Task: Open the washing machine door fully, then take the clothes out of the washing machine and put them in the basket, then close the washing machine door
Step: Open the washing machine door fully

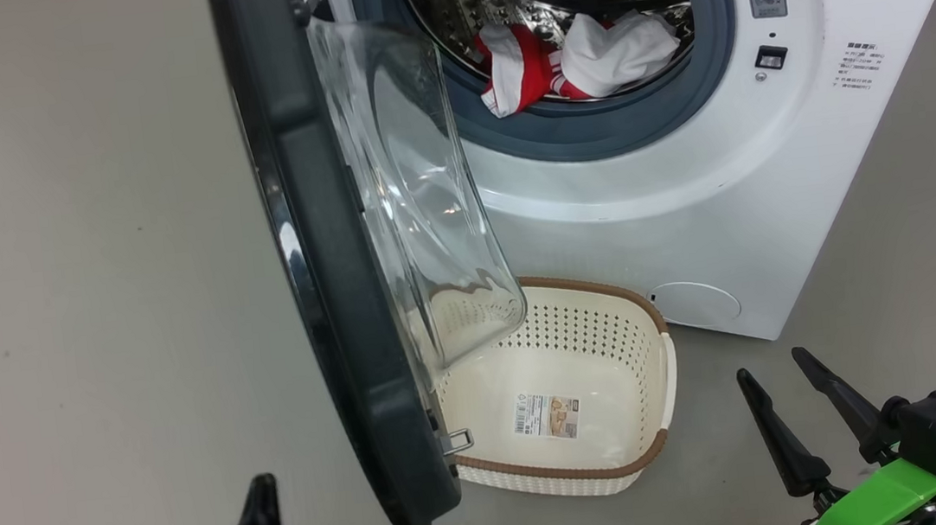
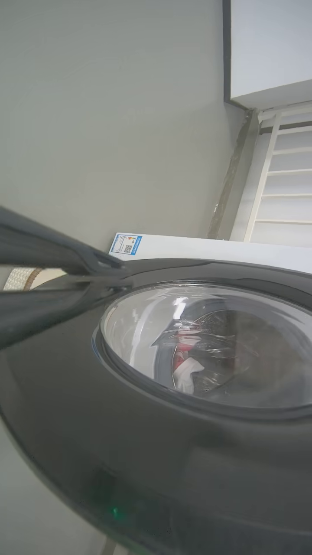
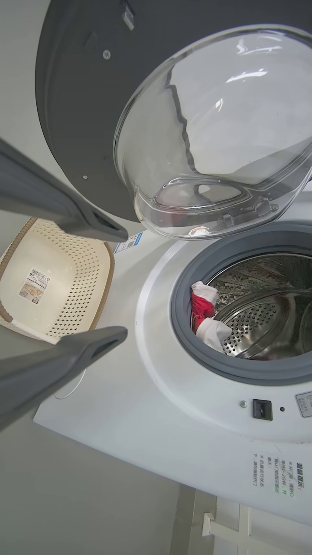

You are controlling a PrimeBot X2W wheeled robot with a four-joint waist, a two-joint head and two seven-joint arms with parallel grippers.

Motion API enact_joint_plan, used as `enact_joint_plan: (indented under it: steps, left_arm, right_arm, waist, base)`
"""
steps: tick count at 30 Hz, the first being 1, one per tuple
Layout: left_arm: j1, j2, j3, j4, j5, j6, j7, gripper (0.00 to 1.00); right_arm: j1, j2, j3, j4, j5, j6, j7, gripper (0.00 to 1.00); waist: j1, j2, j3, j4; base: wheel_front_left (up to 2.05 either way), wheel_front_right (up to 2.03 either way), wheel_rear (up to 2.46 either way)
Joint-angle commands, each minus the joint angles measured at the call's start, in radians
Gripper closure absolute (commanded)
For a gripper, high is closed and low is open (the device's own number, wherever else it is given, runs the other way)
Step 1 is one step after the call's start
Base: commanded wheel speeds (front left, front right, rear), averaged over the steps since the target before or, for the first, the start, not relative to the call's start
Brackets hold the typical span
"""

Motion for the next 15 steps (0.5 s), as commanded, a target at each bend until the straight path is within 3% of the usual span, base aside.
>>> enact_joint_plan:
  steps: [1,6,10,11,15]
  left_arm:
    - [-0.046,0.010,0.049,-0.040,-0.015,-0.002,-0.012,1.00]
    - [-0.080,0.010,0.085,-0.111,-0.032,-0.004,-0.012,1.00]
    - [-0.120,0.010,0.107,-0.256,-0.053,0.004,-0.012,1.00]
    - [-0.140,0.010,0.099,-0.354,-0.063,0.011,-0.012,1.00]
    - [-0.155,0.010,0.019,-0.486,-0.029,0.016,-0.012,1.00]
  right_arm:
    - [-0.018,-0.009,0.016,-0.029,-0.017,0.007,-0.007,0.00]
    - [-0.020,-0.011,0.022,-0.036,-0.010,0.007,-0.007,0.00]
    - [-0.023,-0.011,0.024,-0.042,-0.009,0.007,-0.007,0.00]
    - [-0.024,-0.010,0.023,-0.045,-0.008,0.007,-0.007,0.00]
    - [-0.028,-0.009,0.025,-0.049,-0.007,0.007,-0.007,0.00]
  waist:
    - [0.0000,0.0000,0.002,0.000]
    - [0.0000,0.0000,0.004,-0.001]
    - [0.0000,0.0000,0.006,-0.005]
    - [0.0000,0.0000,0.008,-0.006]
    - [0.0000,0.0000,0.015,-0.009]
  base:
    - [0.00,0.00,0.00]
    - [0.00,0.00,0.00]
    - [0.00,0.00,0.00]
    - [0.00,0.00,0.00]
    - [0.00,0.00,0.00]
